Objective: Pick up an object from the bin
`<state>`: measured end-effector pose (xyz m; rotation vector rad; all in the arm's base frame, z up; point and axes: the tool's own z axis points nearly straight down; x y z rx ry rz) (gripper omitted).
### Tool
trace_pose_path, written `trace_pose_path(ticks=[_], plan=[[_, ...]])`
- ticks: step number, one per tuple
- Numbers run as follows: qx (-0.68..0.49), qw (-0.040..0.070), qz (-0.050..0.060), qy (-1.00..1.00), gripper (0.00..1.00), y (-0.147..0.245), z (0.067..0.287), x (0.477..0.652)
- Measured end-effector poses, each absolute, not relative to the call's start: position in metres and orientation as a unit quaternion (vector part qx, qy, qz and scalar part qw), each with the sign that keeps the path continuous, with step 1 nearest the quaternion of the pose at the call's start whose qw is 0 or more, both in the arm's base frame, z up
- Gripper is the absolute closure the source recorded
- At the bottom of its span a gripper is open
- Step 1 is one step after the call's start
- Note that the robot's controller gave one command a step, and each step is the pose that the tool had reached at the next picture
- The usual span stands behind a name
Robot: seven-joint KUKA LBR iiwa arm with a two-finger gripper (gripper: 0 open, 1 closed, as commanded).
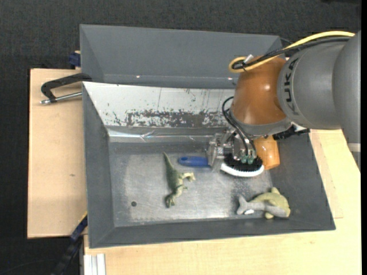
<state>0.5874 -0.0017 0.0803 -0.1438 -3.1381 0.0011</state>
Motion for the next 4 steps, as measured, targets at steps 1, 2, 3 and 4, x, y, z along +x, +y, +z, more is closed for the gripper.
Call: trace_pose_path(ticks=[1,2,3,4], plan=[[-0.046,-0.003,-0.001,-0.999,0.0,-0.001,0.08,0.589],[0.012,0.002,0.001,-1.0,0.0,-0.052,0.082,0.514],[0.013,0.0,-0.001,-1.0,1.0,-0.049,0.082,0.515],[0.06,-0.007,0.001,-0.998,1.0,-0.057,0.228,0.516]])
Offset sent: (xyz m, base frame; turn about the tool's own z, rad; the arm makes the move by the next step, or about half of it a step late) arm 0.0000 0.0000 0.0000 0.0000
